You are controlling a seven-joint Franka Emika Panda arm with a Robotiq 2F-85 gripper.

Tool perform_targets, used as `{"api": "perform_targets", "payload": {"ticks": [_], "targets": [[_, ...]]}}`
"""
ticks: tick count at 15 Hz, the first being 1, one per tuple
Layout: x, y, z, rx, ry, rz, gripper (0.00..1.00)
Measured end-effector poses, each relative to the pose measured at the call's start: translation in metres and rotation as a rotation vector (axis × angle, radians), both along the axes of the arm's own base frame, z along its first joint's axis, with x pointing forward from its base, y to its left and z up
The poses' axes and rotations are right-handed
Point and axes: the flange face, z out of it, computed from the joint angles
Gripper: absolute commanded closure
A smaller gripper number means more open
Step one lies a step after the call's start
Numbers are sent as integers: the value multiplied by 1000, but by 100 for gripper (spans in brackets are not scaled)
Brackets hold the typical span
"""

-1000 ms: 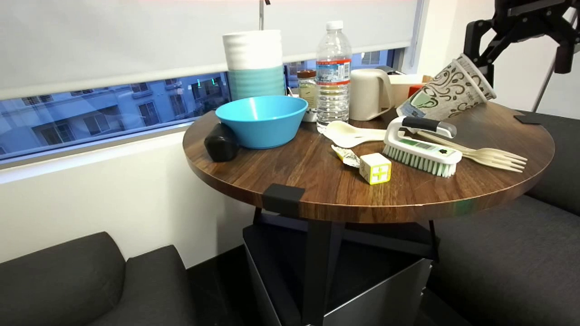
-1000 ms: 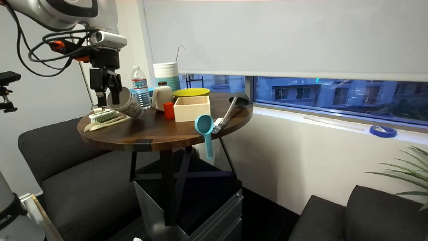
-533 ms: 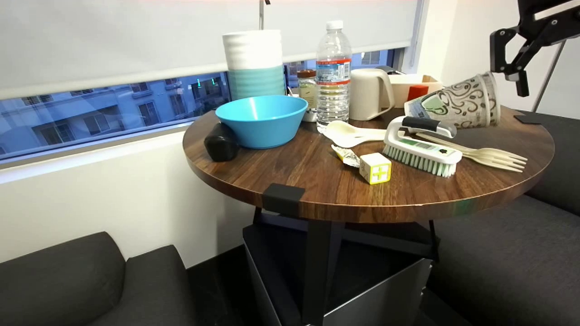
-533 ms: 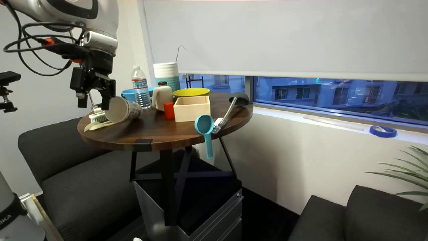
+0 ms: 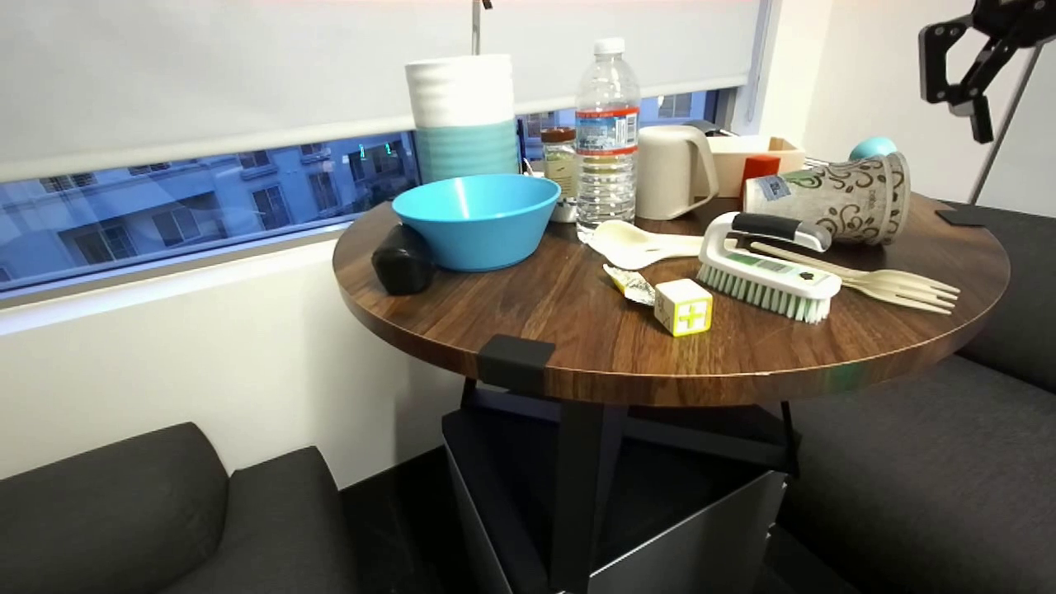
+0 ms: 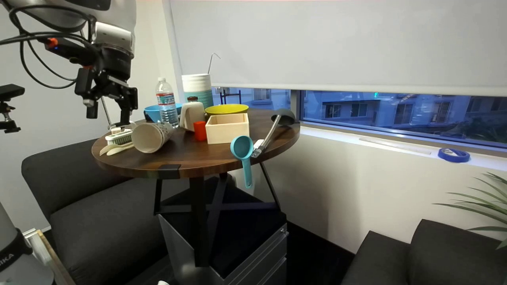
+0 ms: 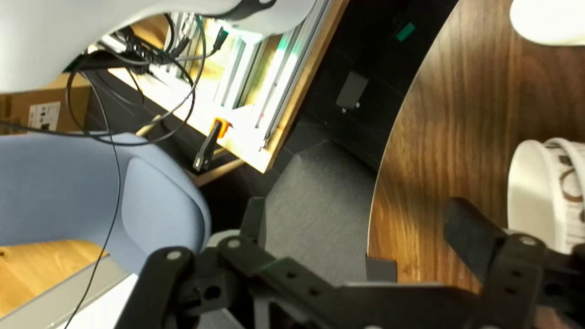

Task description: Pick up the paper cup on the left, put it in the other paper cup and then turn the paper cups over

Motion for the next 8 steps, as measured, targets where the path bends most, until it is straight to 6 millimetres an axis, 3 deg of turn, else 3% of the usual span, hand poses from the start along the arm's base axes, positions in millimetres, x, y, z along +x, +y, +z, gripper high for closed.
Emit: {"api": "perform_targets", "payload": {"ticks": [4, 8], "targets": [[12, 15, 41, -84, -79, 166, 0], [33, 39, 63, -65, -204, 361, 0]]}}
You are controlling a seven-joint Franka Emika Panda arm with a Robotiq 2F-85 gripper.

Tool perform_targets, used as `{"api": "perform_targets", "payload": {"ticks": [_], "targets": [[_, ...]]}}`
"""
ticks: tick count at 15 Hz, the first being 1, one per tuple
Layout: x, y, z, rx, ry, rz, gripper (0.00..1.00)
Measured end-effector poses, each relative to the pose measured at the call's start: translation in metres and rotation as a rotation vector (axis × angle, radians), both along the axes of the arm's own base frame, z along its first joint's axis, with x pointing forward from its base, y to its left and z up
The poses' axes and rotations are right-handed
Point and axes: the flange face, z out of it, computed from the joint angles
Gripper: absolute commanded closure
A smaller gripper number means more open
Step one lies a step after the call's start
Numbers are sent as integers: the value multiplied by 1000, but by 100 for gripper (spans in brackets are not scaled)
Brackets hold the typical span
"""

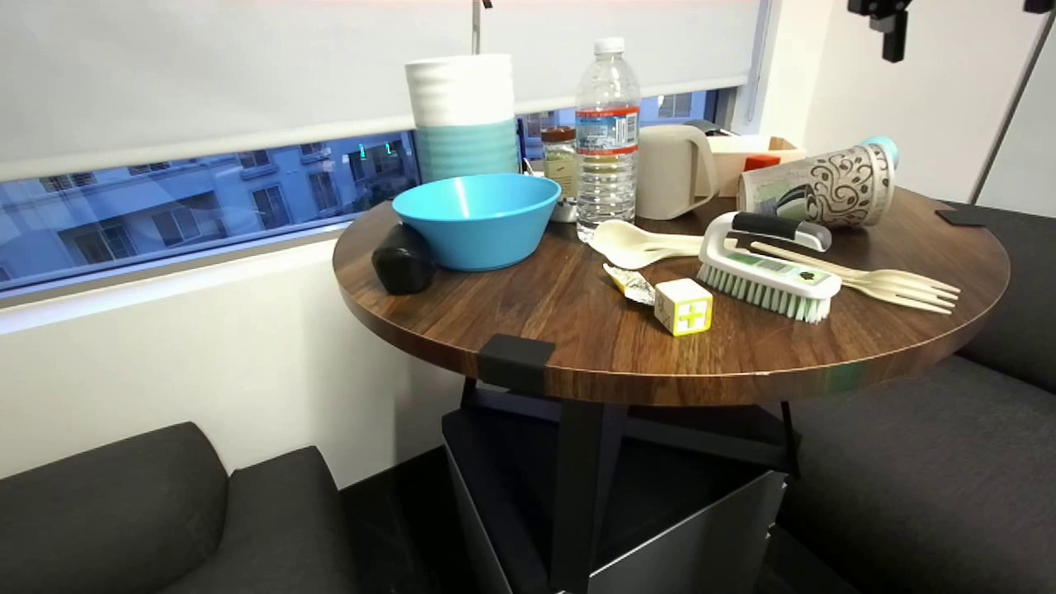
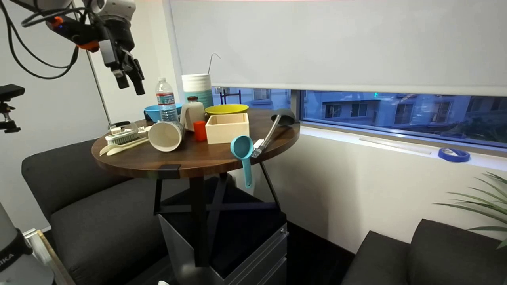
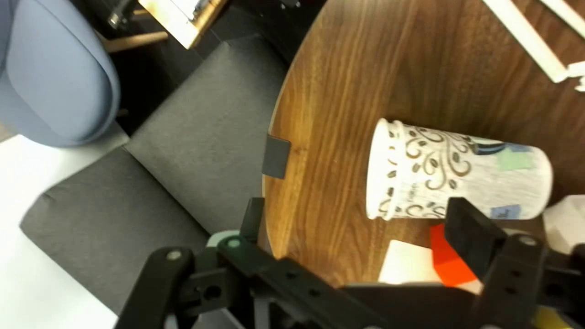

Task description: Pick up the paper cup on the left, put it in the other paper cup and then turn the paper cups over

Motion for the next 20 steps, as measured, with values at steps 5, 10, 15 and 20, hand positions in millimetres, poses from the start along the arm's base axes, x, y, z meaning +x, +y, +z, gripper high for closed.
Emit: {"api": "perform_targets", "payload": {"ticks": [5, 10, 15, 20], "targets": [[25, 5, 1, 32, -83, 152, 0], [26, 5, -3, 30, -51, 221, 0], [32, 5, -16, 32, 20, 482, 0], [51, 4, -31, 34, 14, 751, 0]]}}
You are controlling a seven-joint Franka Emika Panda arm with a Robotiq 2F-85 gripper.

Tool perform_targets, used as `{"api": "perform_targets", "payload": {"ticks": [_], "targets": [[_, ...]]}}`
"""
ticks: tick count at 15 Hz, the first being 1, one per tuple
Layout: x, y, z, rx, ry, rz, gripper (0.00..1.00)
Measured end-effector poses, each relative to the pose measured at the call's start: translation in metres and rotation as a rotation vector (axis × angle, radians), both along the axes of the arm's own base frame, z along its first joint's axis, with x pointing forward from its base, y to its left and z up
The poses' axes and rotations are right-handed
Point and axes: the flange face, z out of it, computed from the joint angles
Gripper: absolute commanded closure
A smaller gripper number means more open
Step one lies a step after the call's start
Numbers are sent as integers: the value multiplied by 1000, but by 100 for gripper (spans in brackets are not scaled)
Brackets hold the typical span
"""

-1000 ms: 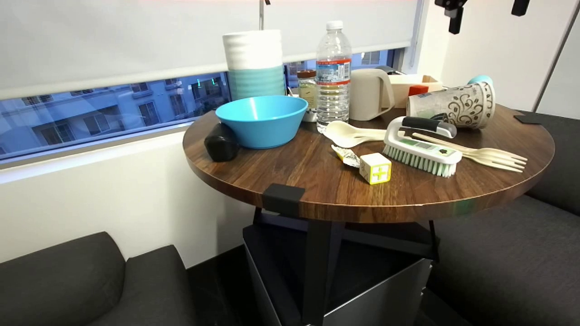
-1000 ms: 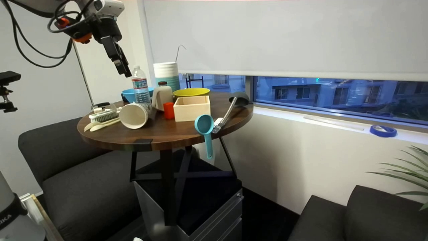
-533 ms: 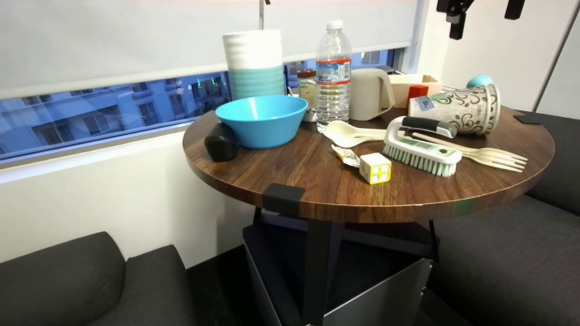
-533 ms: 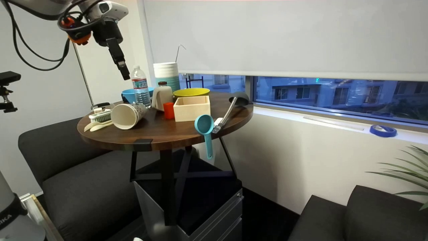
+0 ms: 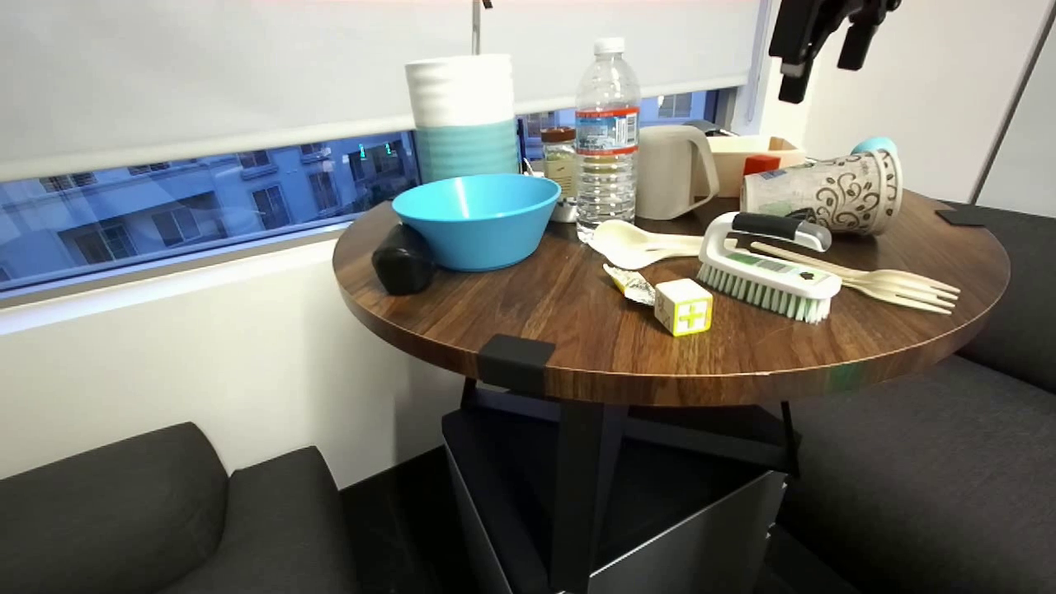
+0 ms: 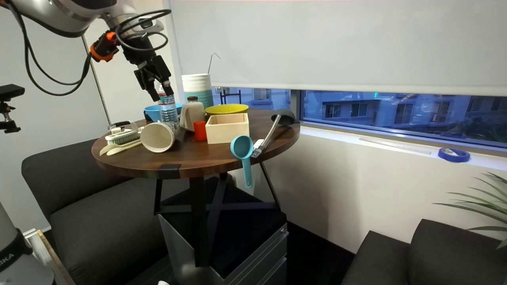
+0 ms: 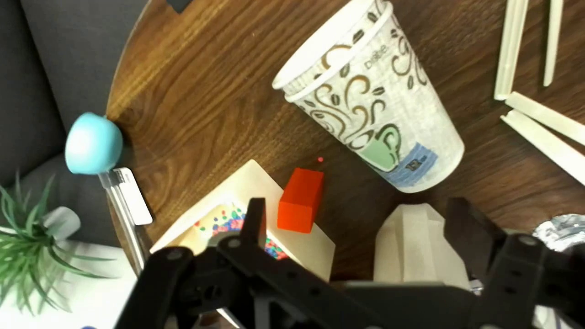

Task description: Pick up the paper cup on the left, put it in the other paper cup and then turn the paper cups over

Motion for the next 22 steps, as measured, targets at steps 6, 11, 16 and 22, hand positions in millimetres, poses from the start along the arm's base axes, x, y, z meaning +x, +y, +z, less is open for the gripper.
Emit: {"api": "perform_targets", "payload": {"ticks": [6, 11, 16, 22], "targets": [[12, -8, -21, 30, 79, 200, 0], [13, -7, -22, 28, 87, 247, 0], [13, -7, -30, 87, 109, 434, 0], [11, -7, -46, 122, 157, 595, 0]]}}
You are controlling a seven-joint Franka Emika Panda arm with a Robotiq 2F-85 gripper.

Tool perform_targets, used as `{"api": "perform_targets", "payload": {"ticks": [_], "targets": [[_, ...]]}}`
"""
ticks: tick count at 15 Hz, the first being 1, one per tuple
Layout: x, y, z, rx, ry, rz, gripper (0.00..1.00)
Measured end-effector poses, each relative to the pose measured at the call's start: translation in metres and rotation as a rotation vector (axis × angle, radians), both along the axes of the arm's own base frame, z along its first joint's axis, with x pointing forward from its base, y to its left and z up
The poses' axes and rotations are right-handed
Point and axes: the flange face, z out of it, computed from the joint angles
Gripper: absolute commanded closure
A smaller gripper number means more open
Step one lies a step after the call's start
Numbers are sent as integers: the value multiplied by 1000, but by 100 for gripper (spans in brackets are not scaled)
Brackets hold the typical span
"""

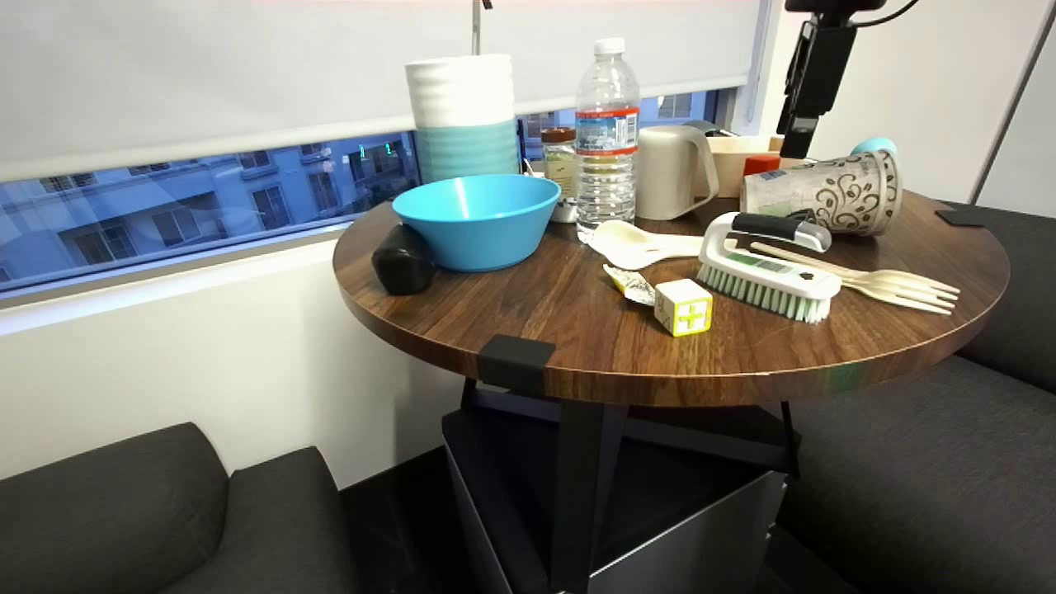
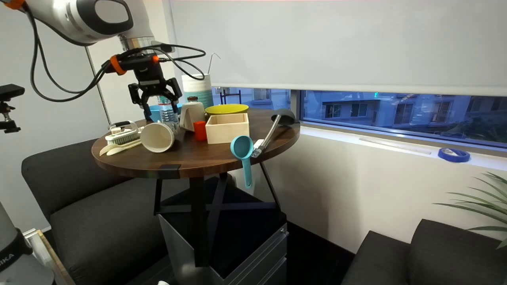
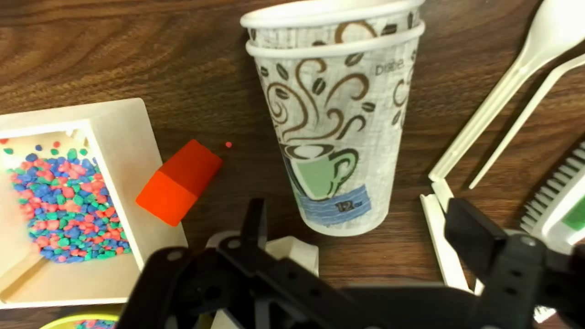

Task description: Pick up the paper cup on the left, put it in the other paper cup and then turn the paper cups over

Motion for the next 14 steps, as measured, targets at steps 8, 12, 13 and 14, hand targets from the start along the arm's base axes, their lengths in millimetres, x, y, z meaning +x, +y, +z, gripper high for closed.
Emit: {"api": "perform_targets", "payload": {"ticks": [8, 12, 13, 14], "targets": [[9, 2, -19, 0, -8, 6, 0], [10, 2, -34, -2, 27, 5, 0], [10, 2, -37, -2, 33, 5, 0], [11, 2, -40, -2, 39, 5, 0]]}}
